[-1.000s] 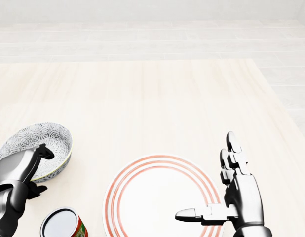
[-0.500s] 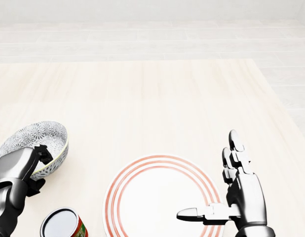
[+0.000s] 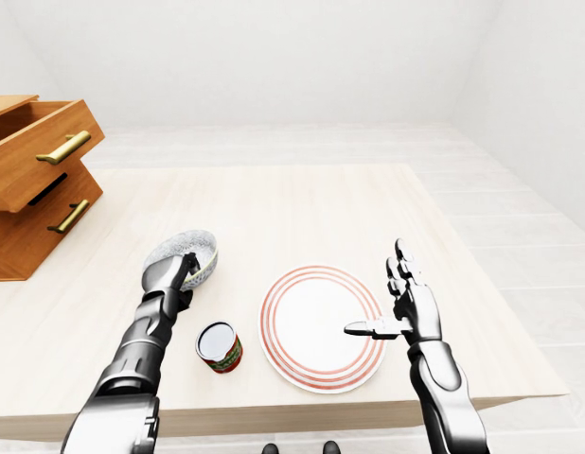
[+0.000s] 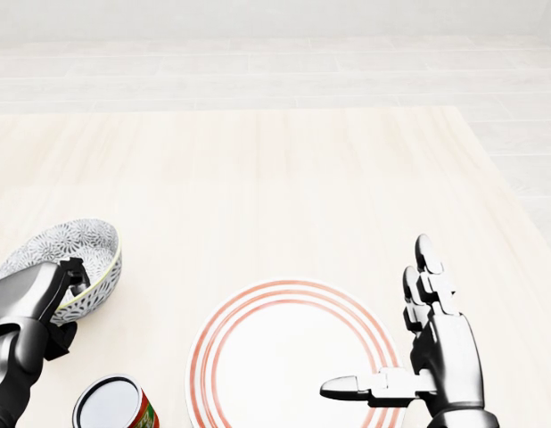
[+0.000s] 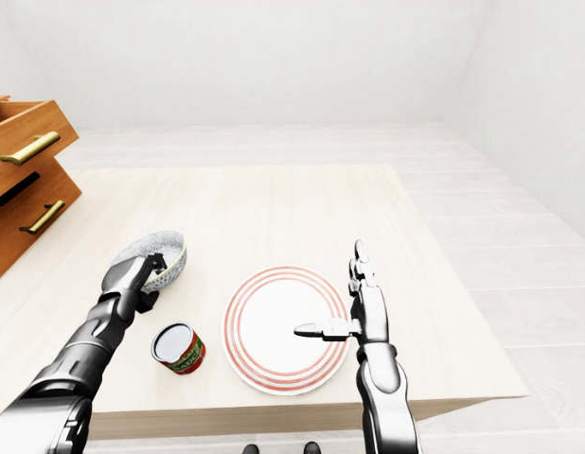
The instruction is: Put the bowl on the plate.
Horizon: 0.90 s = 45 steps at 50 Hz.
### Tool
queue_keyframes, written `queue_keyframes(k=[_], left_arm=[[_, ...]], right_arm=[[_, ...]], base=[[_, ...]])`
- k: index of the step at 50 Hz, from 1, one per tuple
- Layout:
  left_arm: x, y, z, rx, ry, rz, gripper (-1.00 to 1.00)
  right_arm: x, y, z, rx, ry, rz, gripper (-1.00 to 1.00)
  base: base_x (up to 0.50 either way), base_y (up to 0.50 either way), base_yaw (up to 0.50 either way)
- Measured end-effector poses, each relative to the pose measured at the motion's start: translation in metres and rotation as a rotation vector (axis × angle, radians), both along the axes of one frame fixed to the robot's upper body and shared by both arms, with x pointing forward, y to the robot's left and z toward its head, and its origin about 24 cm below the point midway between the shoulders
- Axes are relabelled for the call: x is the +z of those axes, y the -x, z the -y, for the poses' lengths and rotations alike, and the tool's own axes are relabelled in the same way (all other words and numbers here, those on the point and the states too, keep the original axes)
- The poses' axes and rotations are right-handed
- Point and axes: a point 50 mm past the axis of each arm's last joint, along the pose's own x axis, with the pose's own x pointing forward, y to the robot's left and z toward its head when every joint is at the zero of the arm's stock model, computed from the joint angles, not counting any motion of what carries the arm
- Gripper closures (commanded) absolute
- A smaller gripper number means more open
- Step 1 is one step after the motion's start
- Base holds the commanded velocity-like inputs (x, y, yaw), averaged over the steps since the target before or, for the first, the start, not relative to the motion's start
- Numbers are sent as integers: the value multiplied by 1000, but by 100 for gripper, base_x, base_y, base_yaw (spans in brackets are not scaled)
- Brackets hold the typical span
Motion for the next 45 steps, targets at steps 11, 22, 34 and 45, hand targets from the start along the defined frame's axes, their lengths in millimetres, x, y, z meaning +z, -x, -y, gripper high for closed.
queue_keyframes(k=[11,22,34,45], left_arm=[[2,-1,1,-18,-17,-5,100],[4,-2,6,-55,-34,-11,100],[17,-4,13,-94,-56,-1,100],[33,-4,20,-117,-85,36,100]], right_arm=[[0,1,1,-5,0,0,-100],[-2,2,3,-15,1,-4,-100],[-3,3,4,-22,1,-7,-100],[-2,5,5,-24,2,-5,-100]], base=[[0,0,0],[0,0,0],[0,0,0],[0,0,0]])
